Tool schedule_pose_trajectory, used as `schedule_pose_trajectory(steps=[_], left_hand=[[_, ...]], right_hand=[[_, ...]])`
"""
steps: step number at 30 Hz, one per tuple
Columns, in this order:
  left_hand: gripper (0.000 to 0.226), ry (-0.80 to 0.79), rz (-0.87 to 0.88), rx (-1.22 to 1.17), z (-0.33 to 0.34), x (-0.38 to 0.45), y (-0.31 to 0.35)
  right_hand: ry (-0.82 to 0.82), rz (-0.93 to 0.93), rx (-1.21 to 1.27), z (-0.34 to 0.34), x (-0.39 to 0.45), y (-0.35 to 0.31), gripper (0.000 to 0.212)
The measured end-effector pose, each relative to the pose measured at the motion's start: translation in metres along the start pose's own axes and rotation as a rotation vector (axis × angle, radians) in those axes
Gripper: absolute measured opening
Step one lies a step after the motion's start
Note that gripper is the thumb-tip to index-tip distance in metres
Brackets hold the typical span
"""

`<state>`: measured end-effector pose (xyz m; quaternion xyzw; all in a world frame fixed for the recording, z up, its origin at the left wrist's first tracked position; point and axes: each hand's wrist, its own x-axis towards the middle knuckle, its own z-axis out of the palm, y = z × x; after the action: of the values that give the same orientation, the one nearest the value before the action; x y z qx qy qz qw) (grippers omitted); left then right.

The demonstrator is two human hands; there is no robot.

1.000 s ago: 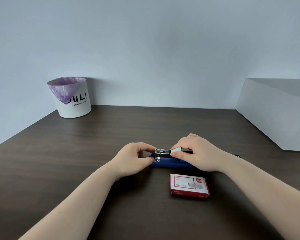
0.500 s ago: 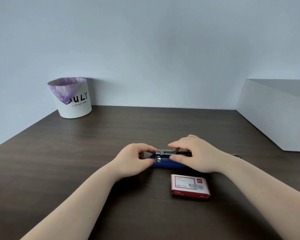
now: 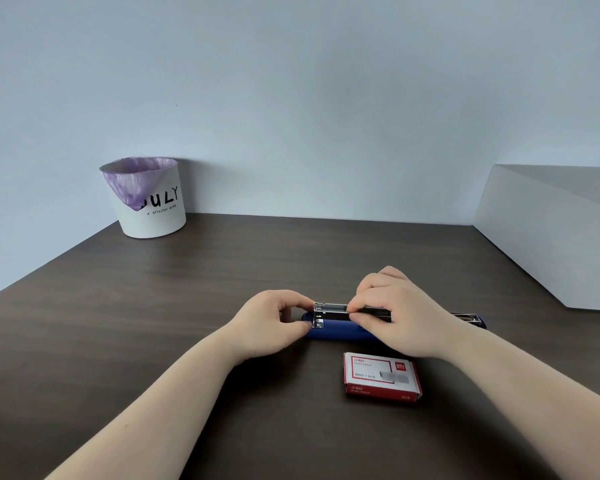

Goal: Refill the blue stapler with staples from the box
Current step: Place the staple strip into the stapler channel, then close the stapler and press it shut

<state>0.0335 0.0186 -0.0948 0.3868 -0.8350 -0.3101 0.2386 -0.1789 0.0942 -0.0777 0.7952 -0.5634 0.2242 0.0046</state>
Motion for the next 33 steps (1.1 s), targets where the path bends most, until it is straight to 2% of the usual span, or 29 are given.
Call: schedule_pose_trajectory(steps=[4,9,12,14,17,18,21,24,27,33], left_hand=[[0.025,-0.021,0.026,0.010,-0.001,-0.001,0.002],[0.028,-0.023,0.035,0.005,-0.001,-0.002,0.002],[0.026,-0.012,0.045,0.020,-0.001,-0.004,0.004],[0.026,0.006,0.050,0.032,-0.001,-0.006,0.005],[0.030,0.022,0.056,0.069,-0.001,-0.007,0.005],[0.031,0.025,0.058,0.084,-0.001,-0.007,0.004],[0.034,0.028,0.066,0.118,0.001,-0.005,0.001],[0.035,0.028,0.062,0.160,0.002,-0.003,-0.002],[0.032,0.039,0.062,0.190,0.004,-0.003,-0.004],[0.032,0.048,0.055,0.195,0.005,-0.006,-0.004]], right_hand=[[-0.030,-0.031,-0.017,0.004,0.006,-0.005,0.016],[0.019,0.014,0.034,-0.004,-0.002,-0.001,0.012],[0.047,0.101,0.041,-0.015,-0.012,0.008,0.013],[0.036,0.185,0.011,-0.025,-0.020,0.016,0.024],[-0.162,0.329,-0.149,-0.039,-0.032,0.028,0.048],[-0.239,0.372,-0.211,-0.042,-0.035,0.032,0.049],[-0.336,0.448,-0.250,-0.050,-0.039,0.035,0.028],[-0.370,0.438,-0.263,-0.062,-0.033,0.027,0.019],[-0.291,0.422,-0.254,-0.075,-0.022,0.018,0.022],[-0.062,0.307,-0.073,-0.091,-0.009,0.000,0.035]])
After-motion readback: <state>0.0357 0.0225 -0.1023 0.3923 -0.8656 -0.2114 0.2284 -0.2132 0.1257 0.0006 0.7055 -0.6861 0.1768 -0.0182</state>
